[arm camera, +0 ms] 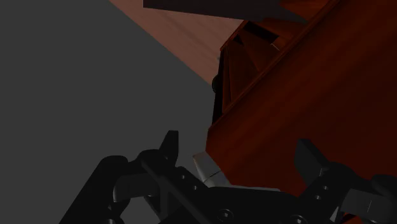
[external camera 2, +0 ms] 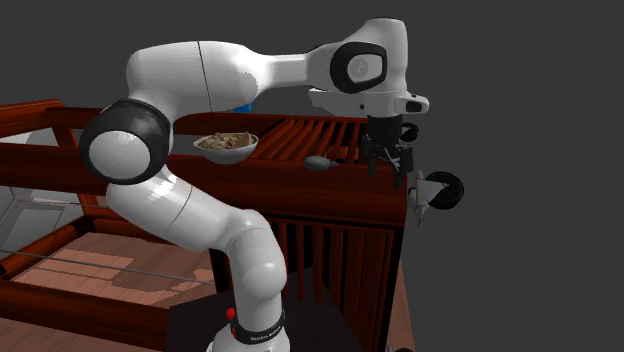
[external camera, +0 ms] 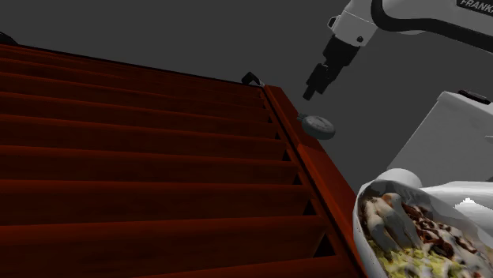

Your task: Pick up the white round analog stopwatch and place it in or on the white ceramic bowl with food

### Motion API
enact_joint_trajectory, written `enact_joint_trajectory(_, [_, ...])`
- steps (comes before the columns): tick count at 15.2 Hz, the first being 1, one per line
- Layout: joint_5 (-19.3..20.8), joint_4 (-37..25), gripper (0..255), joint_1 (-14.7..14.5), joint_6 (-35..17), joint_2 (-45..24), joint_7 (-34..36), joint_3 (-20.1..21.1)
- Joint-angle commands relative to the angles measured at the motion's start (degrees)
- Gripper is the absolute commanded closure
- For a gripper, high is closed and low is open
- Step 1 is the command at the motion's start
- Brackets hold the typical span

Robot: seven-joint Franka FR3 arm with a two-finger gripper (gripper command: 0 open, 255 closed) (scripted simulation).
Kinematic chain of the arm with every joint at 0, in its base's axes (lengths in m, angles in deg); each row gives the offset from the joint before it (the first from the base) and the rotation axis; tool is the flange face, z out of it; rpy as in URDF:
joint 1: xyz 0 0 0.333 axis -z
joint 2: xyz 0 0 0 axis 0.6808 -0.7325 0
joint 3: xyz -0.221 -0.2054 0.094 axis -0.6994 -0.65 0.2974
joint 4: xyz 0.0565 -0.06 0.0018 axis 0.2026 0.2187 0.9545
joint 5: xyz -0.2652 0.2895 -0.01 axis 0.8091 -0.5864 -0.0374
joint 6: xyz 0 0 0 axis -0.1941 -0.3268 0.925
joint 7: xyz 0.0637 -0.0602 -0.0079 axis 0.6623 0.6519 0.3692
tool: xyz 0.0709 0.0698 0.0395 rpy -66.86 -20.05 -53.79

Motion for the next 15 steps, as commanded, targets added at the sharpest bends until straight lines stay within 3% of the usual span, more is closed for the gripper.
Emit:
enact_joint_trajectory(1, [0.0,0.0,0,0.0,0.0,0.0,0.0,0.0])
enact_joint_trajectory(15, [-17.2,1.0,0,-6.8,7.9,13.0,13.0,9.5])
